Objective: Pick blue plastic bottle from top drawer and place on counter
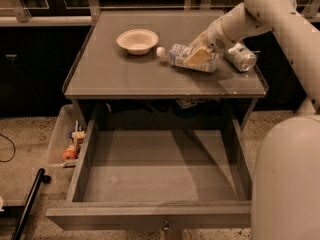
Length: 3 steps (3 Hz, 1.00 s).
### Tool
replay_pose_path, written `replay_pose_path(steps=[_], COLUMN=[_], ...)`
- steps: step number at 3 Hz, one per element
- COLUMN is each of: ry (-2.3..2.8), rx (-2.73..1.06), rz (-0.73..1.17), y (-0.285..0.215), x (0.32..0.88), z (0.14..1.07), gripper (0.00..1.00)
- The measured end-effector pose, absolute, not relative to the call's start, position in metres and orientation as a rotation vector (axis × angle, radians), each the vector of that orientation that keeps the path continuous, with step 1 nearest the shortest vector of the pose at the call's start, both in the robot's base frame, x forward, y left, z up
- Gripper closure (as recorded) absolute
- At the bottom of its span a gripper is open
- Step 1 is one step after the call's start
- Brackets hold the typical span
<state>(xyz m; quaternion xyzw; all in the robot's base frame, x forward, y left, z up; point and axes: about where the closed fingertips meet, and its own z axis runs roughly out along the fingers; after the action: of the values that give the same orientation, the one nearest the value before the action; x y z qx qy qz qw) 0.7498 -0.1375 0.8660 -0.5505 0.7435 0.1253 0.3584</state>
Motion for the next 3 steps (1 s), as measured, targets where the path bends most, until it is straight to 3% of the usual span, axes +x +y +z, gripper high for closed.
replay_pose_path(steps=[3], ry=[1.918], rx=[-1.421], rz=[0.324], y=[-0.1372], x=[0.7498], z=[0.8656], gripper=[0.34])
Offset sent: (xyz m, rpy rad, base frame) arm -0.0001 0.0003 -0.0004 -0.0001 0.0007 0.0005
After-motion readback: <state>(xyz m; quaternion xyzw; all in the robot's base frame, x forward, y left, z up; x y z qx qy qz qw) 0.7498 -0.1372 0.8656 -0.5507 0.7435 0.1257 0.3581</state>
